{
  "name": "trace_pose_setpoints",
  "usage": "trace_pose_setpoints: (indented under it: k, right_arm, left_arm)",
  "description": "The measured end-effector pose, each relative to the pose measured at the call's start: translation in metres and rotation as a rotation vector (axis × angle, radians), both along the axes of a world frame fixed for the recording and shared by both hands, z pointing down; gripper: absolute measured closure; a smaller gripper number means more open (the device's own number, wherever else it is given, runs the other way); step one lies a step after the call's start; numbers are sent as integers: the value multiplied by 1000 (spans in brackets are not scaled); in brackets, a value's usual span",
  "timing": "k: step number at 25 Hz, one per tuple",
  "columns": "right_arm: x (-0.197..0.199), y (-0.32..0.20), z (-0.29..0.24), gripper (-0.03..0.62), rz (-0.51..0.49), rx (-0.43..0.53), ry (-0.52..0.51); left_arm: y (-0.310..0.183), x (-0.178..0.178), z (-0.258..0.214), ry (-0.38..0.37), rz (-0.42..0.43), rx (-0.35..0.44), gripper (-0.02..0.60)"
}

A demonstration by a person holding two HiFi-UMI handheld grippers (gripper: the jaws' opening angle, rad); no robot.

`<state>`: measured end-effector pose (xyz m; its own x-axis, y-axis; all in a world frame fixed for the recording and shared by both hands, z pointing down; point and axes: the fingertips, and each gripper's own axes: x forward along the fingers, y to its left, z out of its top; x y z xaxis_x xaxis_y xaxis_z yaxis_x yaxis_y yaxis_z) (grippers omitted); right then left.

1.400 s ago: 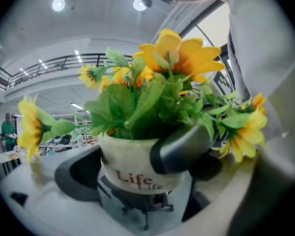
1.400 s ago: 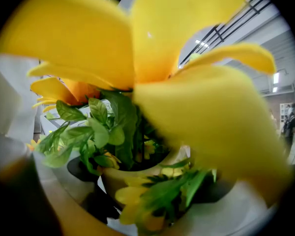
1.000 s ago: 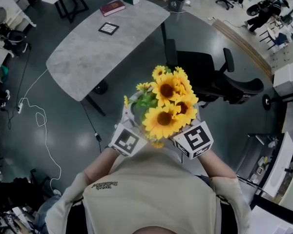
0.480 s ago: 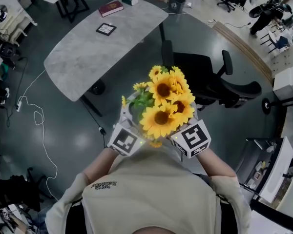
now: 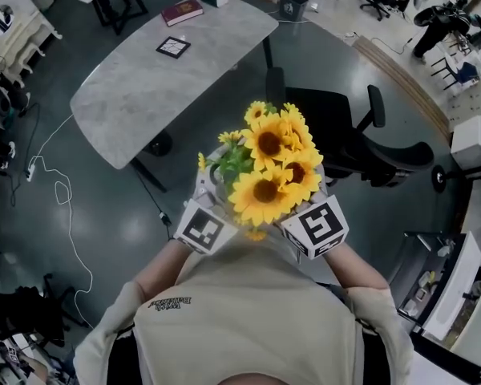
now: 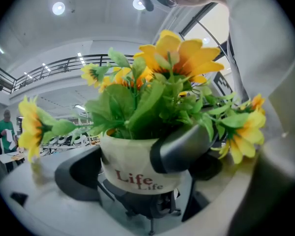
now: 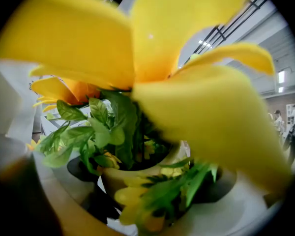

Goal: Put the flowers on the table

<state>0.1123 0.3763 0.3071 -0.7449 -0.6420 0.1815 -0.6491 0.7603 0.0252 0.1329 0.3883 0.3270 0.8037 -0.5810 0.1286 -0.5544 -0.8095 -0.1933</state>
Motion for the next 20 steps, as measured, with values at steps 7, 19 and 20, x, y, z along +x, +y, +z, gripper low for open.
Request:
trace_pose_setpoints:
  k: [7, 19, 20]
  right_arm:
    - [-19, -29, 11, 74, -21, 8, 4]
    - [-44, -103, 17, 74, -7, -9, 8]
    - [-46, -111, 18, 74, -6, -11, 8]
  left_arm:
    - [-30, -19, 11, 11, -22, 5, 75]
    - [-103, -43, 17, 9, -2, -10, 75]
    - [-110, -45, 18, 11, -1, -14, 75]
